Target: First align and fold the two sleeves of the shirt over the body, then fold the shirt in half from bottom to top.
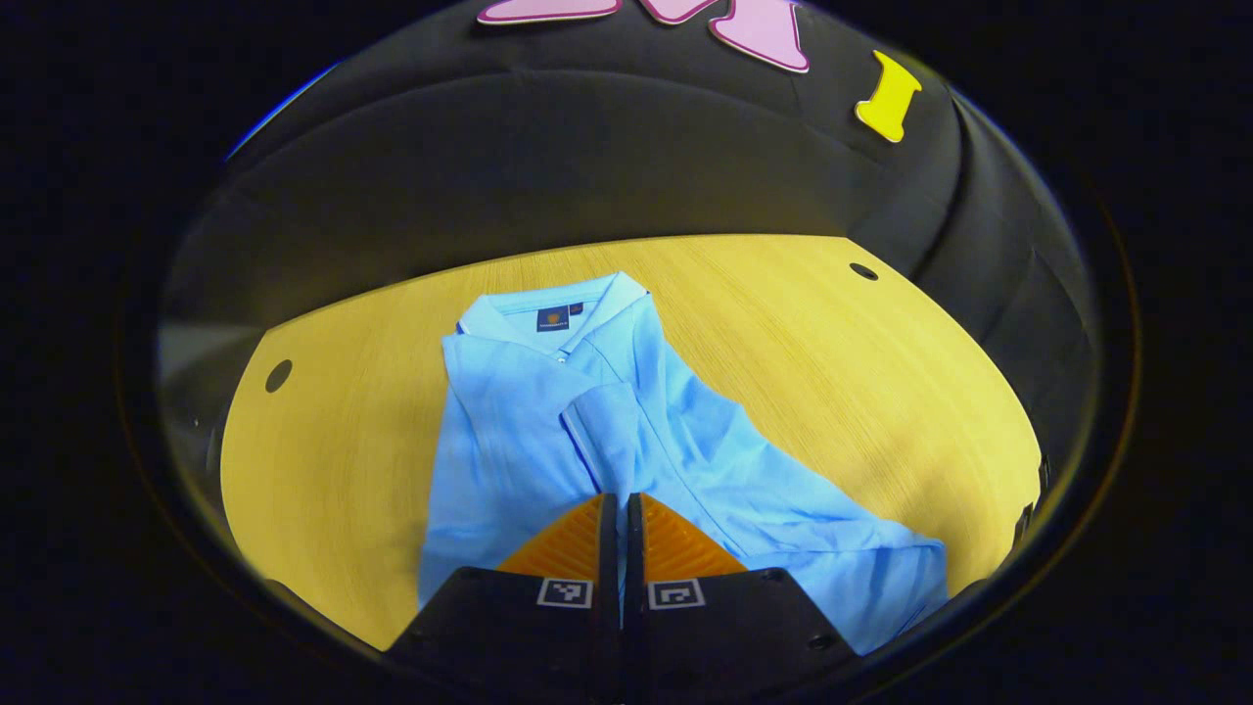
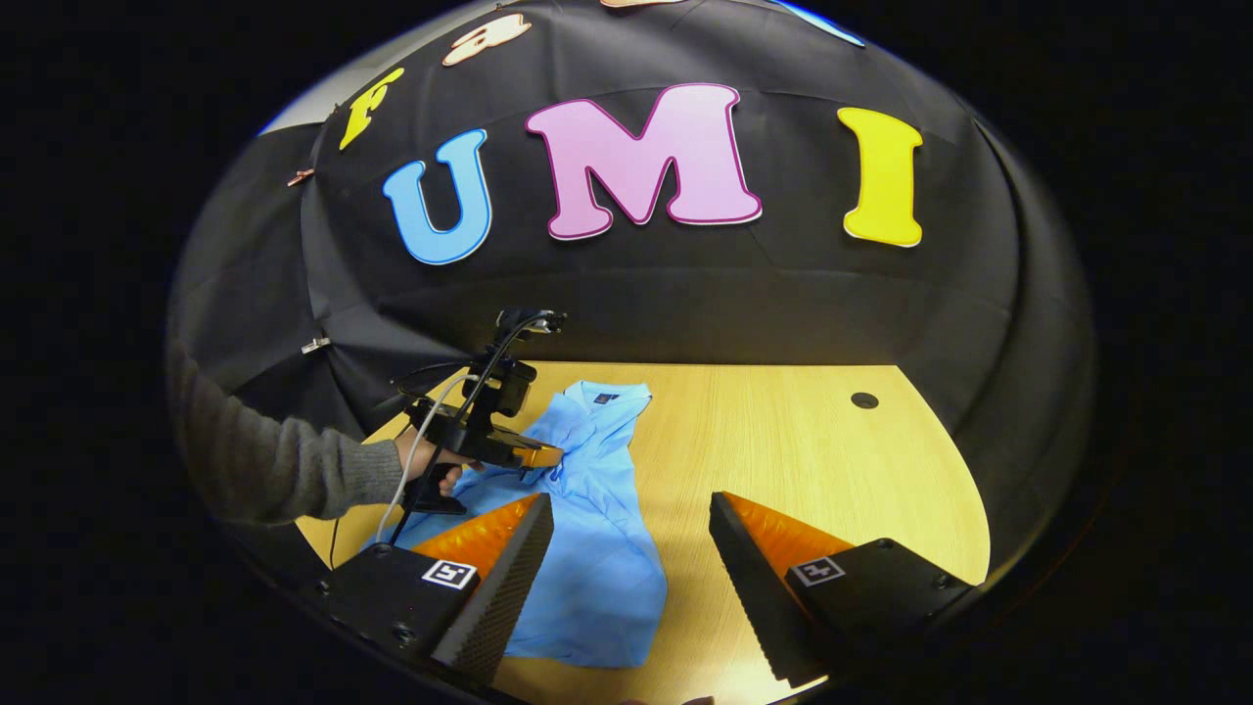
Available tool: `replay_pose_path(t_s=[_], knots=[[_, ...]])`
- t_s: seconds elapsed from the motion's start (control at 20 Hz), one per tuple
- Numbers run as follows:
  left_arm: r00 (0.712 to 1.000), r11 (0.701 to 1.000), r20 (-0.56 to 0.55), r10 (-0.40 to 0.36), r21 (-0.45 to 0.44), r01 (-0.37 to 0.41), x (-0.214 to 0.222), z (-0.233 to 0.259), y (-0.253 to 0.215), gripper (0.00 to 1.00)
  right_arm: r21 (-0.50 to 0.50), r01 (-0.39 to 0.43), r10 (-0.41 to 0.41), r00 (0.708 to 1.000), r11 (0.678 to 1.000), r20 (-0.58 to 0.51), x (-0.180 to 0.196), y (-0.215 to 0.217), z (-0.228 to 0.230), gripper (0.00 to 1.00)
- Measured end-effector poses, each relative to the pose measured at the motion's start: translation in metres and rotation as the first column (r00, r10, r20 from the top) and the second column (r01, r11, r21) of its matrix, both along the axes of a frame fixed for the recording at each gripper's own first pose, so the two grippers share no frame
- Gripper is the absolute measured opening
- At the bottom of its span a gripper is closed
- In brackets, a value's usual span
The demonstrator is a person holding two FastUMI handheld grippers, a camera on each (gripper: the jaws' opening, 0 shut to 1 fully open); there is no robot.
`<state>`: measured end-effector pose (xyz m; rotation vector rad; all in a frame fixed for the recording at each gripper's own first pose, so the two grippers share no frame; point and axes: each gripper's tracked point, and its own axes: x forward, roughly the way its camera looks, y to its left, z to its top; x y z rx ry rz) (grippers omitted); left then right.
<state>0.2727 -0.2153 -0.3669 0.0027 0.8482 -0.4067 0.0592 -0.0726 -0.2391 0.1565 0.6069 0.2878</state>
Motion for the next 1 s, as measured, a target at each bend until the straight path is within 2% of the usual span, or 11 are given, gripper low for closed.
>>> replay_pose_path(t_s=[0.1,0.15,0.2,0.25,0.4,0.45,0.5,0.65,0.75,1.0], knots=[[1.000,1.000,-0.008,-0.002,-0.002,0.002,-0.001,-0.002,-0.001,0.12,0.000,0.003,-0.003,1.000,1.000,-0.003,-0.001,-0.001,-0.002,1.00],[1.000,1.000,-0.011,-0.001,0.002,0.001,-0.001,-0.002,-0.001,0.11,0.000,0.004,-0.004,1.000,1.000,-0.005,-0.003,-0.001,-0.002,1.00],[1.000,1.000,-0.011,0.003,0.004,-0.003,-0.001,-0.004,-0.001,0.19,0.000,0.004,-0.004,1.000,1.000,-0.007,-0.003,-0.001,-0.003,1.00],[1.000,1.000,-0.020,0.000,-0.005,0.000,-0.003,-0.005,-0.004,0.35,-0.002,0.003,-0.003,1.000,1.000,-0.010,-0.004,-0.001,-0.004,1.00],[1.000,1.000,-0.005,0.011,0.022,-0.011,-0.001,-0.006,0.000,0.57,-0.008,0.006,-0.006,0.999,1.000,-0.035,-0.009,-0.003,-0.013,1.00],[1.000,0.999,0.005,0.016,0.033,-0.017,-0.001,-0.007,0.002,0.74,-0.011,0.010,-0.011,0.999,1.000,-0.043,-0.011,-0.003,-0.015,1.00],[0.999,0.999,0.020,0.025,0.047,-0.026,0.000,-0.005,0.005,0.72,-0.017,0.015,-0.016,0.999,1.000,-0.050,-0.013,-0.004,-0.019,1.00],[0.994,0.996,0.101,0.042,0.074,-0.050,0.000,0.009,0.014,0.84,-0.031,0.018,-0.020,0.997,0.999,-0.080,-0.020,-0.004,-0.029,1.00],[0.989,0.995,0.144,0.039,0.091,-0.052,-0.012,0.021,0.022,0.85,-0.048,0.015,-0.020,0.994,0.999,-0.105,-0.027,-0.005,-0.038,1.00],[0.986,0.997,0.159,0.044,0.059,-0.054,-0.087,0.049,0.057,0.85,-0.087,0.012,-0.029,0.979,0.996,-0.203,-0.056,-0.006,-0.068,1.00]])
